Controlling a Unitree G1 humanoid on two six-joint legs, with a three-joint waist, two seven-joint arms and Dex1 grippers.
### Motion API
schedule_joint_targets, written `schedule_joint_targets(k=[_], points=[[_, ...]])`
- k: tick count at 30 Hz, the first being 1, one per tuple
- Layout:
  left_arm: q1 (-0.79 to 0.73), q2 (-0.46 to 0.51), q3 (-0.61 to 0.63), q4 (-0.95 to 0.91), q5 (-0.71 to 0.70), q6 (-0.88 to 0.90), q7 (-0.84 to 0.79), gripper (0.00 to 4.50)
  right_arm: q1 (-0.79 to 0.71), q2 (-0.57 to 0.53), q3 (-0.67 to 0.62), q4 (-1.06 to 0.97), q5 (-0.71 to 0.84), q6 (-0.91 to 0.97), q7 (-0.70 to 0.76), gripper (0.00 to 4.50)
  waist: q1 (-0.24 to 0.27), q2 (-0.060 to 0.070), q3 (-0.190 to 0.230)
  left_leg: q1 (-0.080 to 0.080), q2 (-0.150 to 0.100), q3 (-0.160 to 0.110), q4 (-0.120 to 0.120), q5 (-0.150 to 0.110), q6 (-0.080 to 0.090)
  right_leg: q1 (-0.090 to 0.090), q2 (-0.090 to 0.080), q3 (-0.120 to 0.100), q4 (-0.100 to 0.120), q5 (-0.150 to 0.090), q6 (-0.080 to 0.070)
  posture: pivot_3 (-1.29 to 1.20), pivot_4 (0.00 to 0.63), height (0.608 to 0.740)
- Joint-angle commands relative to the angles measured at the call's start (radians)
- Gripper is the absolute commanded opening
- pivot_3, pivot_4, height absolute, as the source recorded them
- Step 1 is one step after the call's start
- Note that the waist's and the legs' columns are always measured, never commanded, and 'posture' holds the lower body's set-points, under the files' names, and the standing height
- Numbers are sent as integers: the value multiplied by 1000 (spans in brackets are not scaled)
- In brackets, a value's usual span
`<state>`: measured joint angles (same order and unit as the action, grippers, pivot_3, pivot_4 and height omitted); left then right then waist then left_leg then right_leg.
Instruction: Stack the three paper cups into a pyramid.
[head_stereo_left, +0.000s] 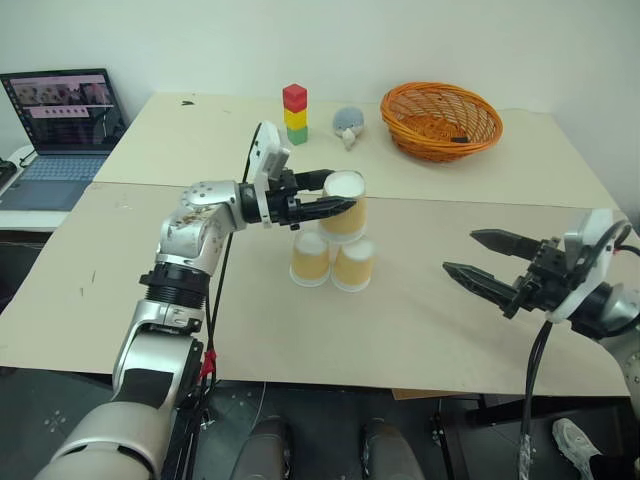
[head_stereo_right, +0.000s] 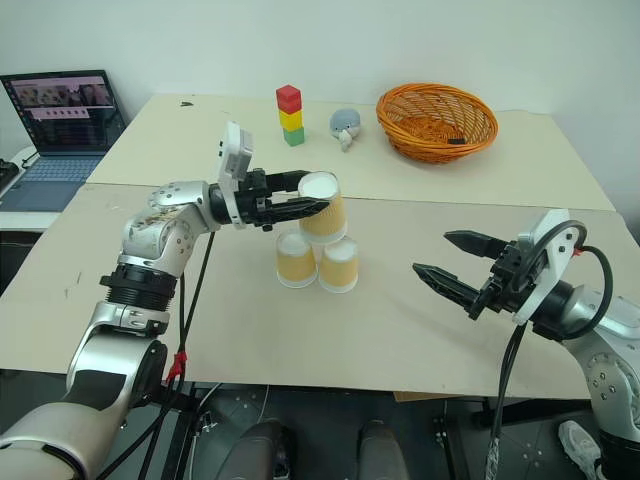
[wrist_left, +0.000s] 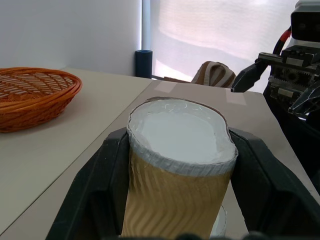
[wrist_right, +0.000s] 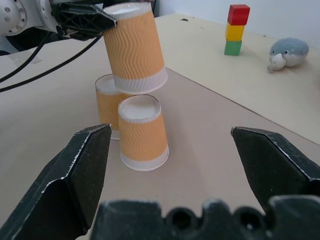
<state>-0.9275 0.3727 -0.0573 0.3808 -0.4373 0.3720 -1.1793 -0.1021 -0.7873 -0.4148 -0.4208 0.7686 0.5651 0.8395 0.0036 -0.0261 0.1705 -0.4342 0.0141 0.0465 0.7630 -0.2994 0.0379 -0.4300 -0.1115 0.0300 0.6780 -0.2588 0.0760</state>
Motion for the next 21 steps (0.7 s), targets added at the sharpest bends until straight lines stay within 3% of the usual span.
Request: schedule_joint_targets(k=[1, 13, 15, 17, 18, 21], points=[[18, 5, 29, -89, -42, 45, 7, 2408, -19, -14, -23, -7, 16, -5, 0, 4500, 1, 0, 0, 0, 0, 0, 0, 0, 0, 0, 0, 0, 0, 0, 0, 0, 150, 681], [62, 19, 33, -128, -36, 79, 35, 2408, -38, -17, -7, 16, 11, -4, 8, 4500, 2, 0, 0, 0, 0, 0, 0, 0, 0, 0, 0, 0, 1, 0, 0, 0, 150, 681], [62, 20, 35, -124, -52, 106, 26, 3374, -40, -17, -4, 18, 8, -5, 8, 4500, 2, 0, 0, 0, 0, 0, 0, 0, 0, 0, 0, 0, 0, 0, 0, 0, 150, 681], [63, 18, 33, -122, -45, 98, 30, 3949, -41, -16, -6, 18, 11, -4, 9, 4500, 2, 0, 0, 0, 0, 0, 0, 0, 0, 0, 0, 0, 0, 0, 0, 0, 150, 681], [70, 13, 27, -132, -21, 54, 44, 4477, -42, -16, -9, 20, 9, -5, 9, 4500, 2, 0, 0, 0, 0, 0, 0, 0, 0, 0, 0, 0, 0, 0, 0, 0, 150, 681], [73, 1, 33, -148, -26, 45, 61, 4477, -42, -19, -11, 22, 9, -6, 11, 4500, 3, 0, 0, 0, 0, 0, 0, 0, 0, 0, 0, 0, 0, 0, 0, 0, 150, 681]])
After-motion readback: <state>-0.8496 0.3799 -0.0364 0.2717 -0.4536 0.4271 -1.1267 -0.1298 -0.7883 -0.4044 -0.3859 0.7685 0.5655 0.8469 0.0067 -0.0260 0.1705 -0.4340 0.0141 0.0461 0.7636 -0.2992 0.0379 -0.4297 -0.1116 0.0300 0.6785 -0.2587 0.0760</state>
